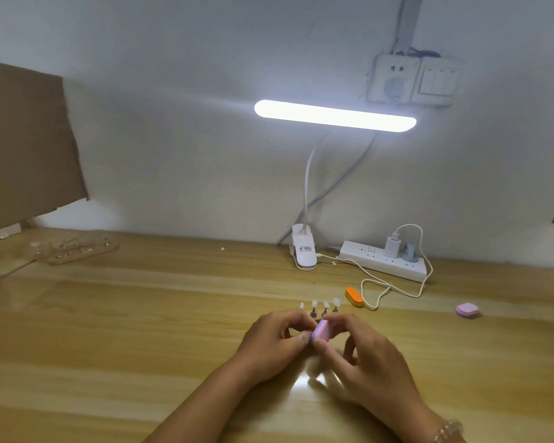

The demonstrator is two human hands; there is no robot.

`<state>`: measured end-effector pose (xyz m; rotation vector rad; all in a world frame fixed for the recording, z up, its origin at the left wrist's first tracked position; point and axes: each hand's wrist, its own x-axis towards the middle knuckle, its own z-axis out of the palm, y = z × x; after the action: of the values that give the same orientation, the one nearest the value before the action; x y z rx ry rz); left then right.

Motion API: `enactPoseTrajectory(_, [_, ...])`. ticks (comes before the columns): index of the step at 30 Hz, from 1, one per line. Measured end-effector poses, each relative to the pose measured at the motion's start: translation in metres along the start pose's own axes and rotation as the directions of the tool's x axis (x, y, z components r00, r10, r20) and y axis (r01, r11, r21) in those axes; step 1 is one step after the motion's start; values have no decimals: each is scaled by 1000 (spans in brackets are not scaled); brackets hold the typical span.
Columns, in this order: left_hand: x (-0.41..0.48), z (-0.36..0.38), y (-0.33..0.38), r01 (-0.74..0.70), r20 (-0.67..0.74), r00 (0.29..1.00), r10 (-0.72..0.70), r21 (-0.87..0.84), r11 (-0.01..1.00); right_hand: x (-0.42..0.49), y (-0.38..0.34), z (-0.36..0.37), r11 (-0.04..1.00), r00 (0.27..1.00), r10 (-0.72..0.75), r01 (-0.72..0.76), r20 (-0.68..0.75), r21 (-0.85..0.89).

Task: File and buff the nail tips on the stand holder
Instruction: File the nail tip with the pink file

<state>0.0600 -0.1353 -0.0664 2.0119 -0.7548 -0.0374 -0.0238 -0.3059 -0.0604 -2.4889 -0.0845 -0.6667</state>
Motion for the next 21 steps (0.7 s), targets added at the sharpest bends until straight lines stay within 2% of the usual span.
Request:
enactPoseTrajectory(2, [0, 0, 0, -11, -9, 1000, 11, 5, 1000, 2, 2, 2, 1000, 1000, 11, -10, 5, -28])
enactPoseTrajectory(6, [0, 1, 1, -23, -21, 1000, 23, 10, 1000, 4, 7, -3, 997, 993, 70, -68, -91, 29])
enactPoseTrajectory(8, [0, 1, 1, -25, -12, 1000, 25, 23, 999, 2, 3, -4, 999, 997, 18, -15, -71, 46])
enactPoseTrajectory(11, [1, 0, 0, -16, 7, 1000, 16, 42, 999, -1, -3, 1, 998, 998, -65, 65, 4, -24])
enactPoseTrajectory(16, [1, 1, 1, -15, -6, 1000, 15, 53, 998, 4, 5, -3, 999, 998, 35, -36, -51, -23])
enactPoseTrajectory(18, [0, 1, 1, -15, -14, 1000, 15, 36, 999, 2, 2, -2, 1000, 997, 10, -12, -77, -16])
enactPoseTrajectory(21, [1, 0, -1, -7, -4, 1000, 7, 37, 999, -1, -3, 2, 996, 997, -73, 72, -13, -51])
